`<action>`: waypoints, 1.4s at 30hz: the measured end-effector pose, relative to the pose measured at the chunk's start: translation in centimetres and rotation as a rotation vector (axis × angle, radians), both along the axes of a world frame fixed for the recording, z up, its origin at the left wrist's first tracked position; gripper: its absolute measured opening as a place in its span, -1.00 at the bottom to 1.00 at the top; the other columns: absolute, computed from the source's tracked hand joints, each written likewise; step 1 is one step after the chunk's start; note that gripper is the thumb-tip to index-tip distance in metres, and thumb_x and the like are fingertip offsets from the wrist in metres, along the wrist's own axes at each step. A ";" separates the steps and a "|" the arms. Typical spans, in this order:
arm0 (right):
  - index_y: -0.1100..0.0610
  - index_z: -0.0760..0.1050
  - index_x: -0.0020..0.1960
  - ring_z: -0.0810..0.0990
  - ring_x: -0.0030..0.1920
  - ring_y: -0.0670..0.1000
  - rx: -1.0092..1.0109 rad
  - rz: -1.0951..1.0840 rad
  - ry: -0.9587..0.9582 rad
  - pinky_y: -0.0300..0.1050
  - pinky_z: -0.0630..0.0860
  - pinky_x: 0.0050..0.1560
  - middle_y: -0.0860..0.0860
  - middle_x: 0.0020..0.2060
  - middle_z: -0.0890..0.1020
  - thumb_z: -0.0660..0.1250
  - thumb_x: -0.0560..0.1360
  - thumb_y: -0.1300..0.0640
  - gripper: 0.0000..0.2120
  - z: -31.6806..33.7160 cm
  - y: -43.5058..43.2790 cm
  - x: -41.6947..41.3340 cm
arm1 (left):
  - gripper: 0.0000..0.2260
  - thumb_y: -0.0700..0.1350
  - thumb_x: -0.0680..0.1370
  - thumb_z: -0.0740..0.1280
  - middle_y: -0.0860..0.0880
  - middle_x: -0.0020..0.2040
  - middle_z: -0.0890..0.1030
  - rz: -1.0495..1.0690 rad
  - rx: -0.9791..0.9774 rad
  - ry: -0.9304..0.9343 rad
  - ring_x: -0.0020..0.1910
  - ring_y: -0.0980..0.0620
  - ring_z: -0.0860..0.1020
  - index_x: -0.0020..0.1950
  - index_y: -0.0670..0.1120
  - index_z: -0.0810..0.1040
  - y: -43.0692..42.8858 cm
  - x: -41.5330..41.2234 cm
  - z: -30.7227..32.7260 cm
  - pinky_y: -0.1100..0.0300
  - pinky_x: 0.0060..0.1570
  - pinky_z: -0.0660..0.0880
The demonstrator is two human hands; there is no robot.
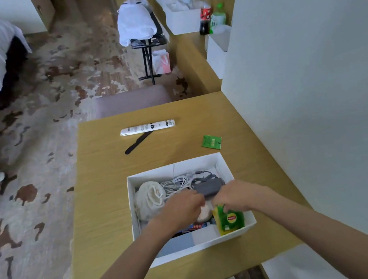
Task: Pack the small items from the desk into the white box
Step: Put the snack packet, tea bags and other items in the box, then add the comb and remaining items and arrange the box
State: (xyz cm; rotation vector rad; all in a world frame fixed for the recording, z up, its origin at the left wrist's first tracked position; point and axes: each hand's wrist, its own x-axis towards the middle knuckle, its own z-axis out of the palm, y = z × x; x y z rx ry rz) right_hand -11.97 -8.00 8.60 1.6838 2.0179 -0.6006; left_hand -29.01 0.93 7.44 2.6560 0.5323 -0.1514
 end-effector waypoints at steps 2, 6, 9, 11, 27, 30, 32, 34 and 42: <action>0.11 0.50 0.16 0.57 0.10 0.15 0.005 0.015 -0.051 0.01 0.50 -0.04 0.12 0.09 0.62 0.31 0.51 0.21 -0.77 -1.1 0.2 -0.6 | -0.76 -0.18 0.55 0.16 -0.06 0.12 0.59 -0.004 -0.030 -0.026 0.14 -0.07 0.48 0.14 -0.07 0.56 1.0 -0.7 0.1 0.01 0.05 0.48; 0.07 0.44 0.28 0.54 0.16 0.07 0.107 -0.075 -0.050 -0.02 0.50 0.06 0.02 0.18 0.55 0.34 0.48 0.18 -0.62 -2.5 -0.5 -1.1 | -0.77 -0.17 0.56 0.16 -0.03 0.10 0.60 0.032 -0.049 -0.151 0.11 -0.03 0.51 0.11 -0.07 0.55 2.7 -1.8 0.4 0.05 0.04 0.48; 0.01 0.47 0.24 0.51 0.14 -0.01 0.246 -0.176 0.049 -0.14 0.42 0.07 -0.06 0.15 0.54 0.33 0.51 -0.01 -0.68 -1.9 -1.3 -0.8 | -0.77 -0.18 0.57 0.15 0.01 0.07 0.63 0.147 -0.100 -0.252 0.05 0.02 0.54 0.07 -0.05 0.58 4.1 -2.1 1.0 0.09 -0.01 0.50; -0.04 0.49 0.20 0.52 0.07 -0.08 0.409 -0.389 0.190 -0.22 0.44 0.02 -0.12 0.11 0.54 0.29 0.54 -0.04 -0.75 -0.8 -1.5 -0.1 | -0.78 -0.21 0.57 0.15 0.01 -0.03 0.64 0.255 -0.138 -0.347 -0.10 0.05 0.57 -0.01 -0.05 0.59 5.4 -1.9 1.2 0.12 -0.17 0.50; 0.12 0.50 0.22 0.51 0.01 -0.06 0.646 -0.971 0.499 -0.32 0.38 -0.17 0.02 0.13 0.59 0.28 0.57 0.23 -0.77 -7.1 14.1 12.9 | -0.86 -0.08 0.57 0.20 0.06 -0.07 0.60 0.743 -0.335 -0.149 -0.26 0.11 0.53 -0.13 0.11 0.50 19.6 7.1 -4.6 0.30 -0.42 0.38; 0.15 0.41 0.38 0.47 0.23 0.15 0.453 -0.905 0.342 -0.01 0.40 0.20 0.15 0.27 0.52 0.34 0.55 0.15 -0.59 -10.2 16.9 14.9 | -0.83 -0.09 0.53 0.22 0.01 0.15 0.52 0.829 -0.225 -0.021 0.00 0.00 0.53 0.11 0.06 0.46 22.9 7.7 -7.0 0.16 -0.17 0.47; 0.08 0.31 0.46 0.36 0.36 0.20 0.328 -0.833 0.206 0.07 0.30 0.33 0.13 0.36 0.44 0.37 0.52 0.05 -0.45 -11.6 17.5 15.7 | -0.68 -0.08 0.51 0.26 -0.04 0.25 0.42 0.869 -0.089 0.080 0.13 -0.07 0.47 0.26 -0.02 0.38 24.8 7.8 -8.3 0.07 -0.15 0.41; 0.06 0.26 0.48 0.32 0.38 0.22 0.282 -0.824 0.176 0.11 0.27 0.35 0.16 0.38 0.40 0.43 0.48 0.00 -0.35 -12.7 17.6 16.1 | -0.61 -0.09 0.51 0.27 -0.09 0.29 0.37 0.903 0.005 0.123 0.19 -0.12 0.42 0.31 -0.09 0.31 26.5 7.9 -9.5 0.02 -0.16 0.37; 0.10 0.41 0.33 0.31 0.35 0.17 0.271 -0.767 0.223 0.07 0.33 0.33 0.12 0.34 0.37 0.53 0.35 -0.09 -0.36 -12.5 17.0 17.9 | -0.72 -0.09 0.55 0.29 -0.07 0.24 0.43 0.847 0.129 0.262 0.23 -0.12 0.38 0.25 -0.05 0.41 28.7 8.0 -11.8 -0.04 -0.08 0.41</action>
